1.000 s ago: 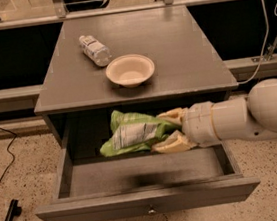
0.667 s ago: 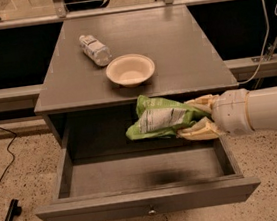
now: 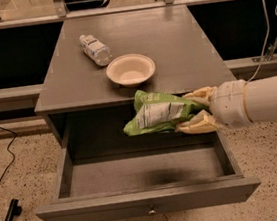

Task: Pick green rice chip bag from top drawer and place on counter

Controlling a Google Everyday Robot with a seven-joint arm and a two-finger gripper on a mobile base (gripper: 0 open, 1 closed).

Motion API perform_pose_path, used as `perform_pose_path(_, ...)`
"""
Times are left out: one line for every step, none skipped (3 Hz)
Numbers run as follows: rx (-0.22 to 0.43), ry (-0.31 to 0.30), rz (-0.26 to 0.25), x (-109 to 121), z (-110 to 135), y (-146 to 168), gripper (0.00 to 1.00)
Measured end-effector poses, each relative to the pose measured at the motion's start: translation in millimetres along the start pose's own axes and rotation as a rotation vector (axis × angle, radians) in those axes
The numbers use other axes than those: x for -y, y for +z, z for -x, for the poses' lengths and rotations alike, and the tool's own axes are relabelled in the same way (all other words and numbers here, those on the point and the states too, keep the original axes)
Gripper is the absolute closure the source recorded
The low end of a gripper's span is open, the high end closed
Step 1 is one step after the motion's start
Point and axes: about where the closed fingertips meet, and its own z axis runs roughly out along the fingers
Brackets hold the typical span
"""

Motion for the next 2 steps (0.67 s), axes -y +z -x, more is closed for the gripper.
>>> perform_pose_path(-0.050, -0.080, -0.069, 39, 26, -14, 1.00)
perform_pose_path(-0.085, -0.122, -0.151, 82, 46, -27, 1.00)
